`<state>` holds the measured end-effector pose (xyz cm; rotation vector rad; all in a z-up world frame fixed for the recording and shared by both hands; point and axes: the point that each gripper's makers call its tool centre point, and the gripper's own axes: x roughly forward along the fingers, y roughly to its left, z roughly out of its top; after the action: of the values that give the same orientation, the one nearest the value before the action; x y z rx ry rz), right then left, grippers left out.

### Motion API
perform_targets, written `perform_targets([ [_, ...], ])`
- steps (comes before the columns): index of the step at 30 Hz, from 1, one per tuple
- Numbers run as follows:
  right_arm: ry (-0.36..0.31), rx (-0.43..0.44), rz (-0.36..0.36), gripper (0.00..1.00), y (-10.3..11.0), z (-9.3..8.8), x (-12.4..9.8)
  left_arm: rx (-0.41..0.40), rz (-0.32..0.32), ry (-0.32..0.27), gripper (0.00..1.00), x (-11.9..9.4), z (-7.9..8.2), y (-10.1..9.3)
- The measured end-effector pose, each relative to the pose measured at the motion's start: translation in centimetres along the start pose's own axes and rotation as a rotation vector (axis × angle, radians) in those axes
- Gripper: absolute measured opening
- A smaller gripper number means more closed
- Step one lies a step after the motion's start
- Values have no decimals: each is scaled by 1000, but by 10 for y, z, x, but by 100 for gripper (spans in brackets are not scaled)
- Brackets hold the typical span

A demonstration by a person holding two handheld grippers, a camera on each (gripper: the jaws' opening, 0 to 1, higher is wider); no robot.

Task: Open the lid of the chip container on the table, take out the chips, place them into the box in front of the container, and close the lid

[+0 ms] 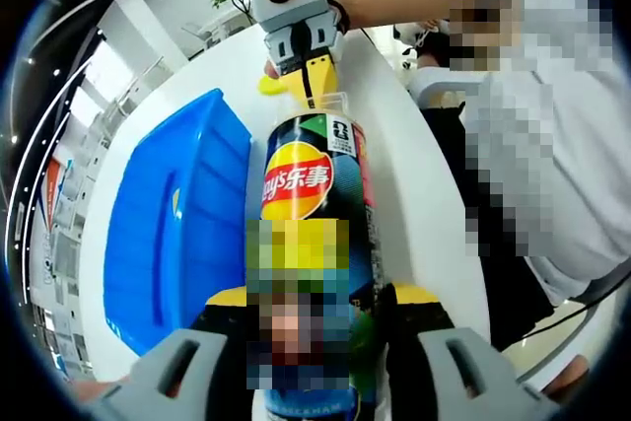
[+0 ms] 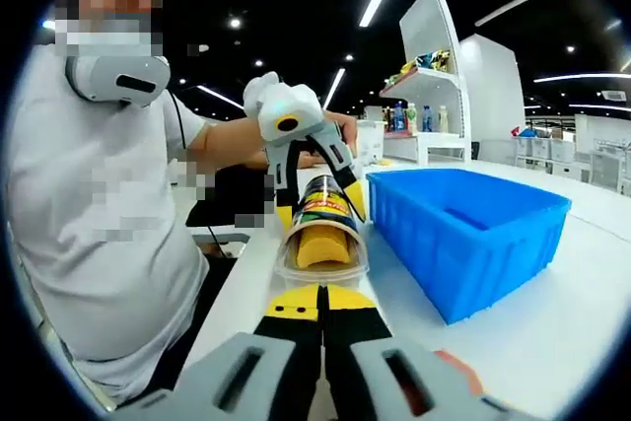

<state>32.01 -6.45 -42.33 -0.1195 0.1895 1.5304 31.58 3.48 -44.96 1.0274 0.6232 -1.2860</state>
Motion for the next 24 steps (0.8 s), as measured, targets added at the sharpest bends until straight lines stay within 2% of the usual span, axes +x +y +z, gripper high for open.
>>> perform_targets([
  [13,7,-32,0,1,0,3,11,1,-1,0,51,0,0,1],
  [24,13,-31,10,1,-3,3,29,-15,-15,-4,51,1,1,1],
])
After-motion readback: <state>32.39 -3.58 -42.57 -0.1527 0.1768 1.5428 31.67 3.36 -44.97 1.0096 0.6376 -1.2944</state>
